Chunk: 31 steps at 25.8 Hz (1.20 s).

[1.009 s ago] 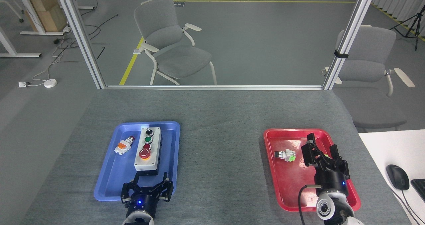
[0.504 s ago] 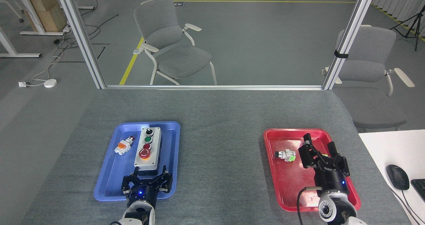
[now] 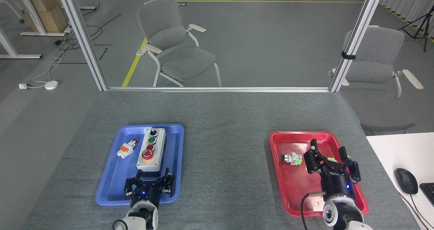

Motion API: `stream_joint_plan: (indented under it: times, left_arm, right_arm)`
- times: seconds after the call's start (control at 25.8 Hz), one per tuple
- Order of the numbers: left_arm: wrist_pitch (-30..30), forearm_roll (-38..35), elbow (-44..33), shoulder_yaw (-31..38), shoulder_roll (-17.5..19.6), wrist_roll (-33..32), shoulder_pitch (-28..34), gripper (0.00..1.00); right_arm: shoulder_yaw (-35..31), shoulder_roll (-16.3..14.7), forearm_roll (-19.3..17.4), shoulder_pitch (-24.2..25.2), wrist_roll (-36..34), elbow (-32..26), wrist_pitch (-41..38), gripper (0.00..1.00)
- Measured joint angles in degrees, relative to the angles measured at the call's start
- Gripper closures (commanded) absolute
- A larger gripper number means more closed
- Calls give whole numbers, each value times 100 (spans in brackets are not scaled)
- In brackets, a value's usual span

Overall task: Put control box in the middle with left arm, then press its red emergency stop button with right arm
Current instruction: 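Close the left gripper on the near end of the grey control box, then drag the control box with the left gripper toward the table middle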

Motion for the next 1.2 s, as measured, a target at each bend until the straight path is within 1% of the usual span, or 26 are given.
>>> stream_joint_plan:
  times: [0.12,0.27,0.58,0.81,1.09,1.13,1.2]
  left_arm:
    - [35,0,179,-1,32,0,-70,0]
    - [171,8,485,-2,45,0,-268,0]
    - [216,81,791,-2,53,3,-582,0]
    - [195,343,920,-2,71,8,-752,0]
    - [128,461,1222,-2,55,1,-934,1]
    - [125,464,1244,-2,47,1,-940,3]
    - [109,468,1269,-2,36,1,-959,12]
  right_arm:
    - [14,-4,299,0,-16,36,156,1]
    - [15,-20,436,0,-13,54,210,1]
    - [3,-38,468,5,7,48,254,1]
    - [14,-31,464,2,-19,55,220,1]
    - [101,-5,383,10,-19,73,232,1]
    - [118,-3,380,10,-19,76,233,1]
    - [144,2,376,10,-19,78,242,1]
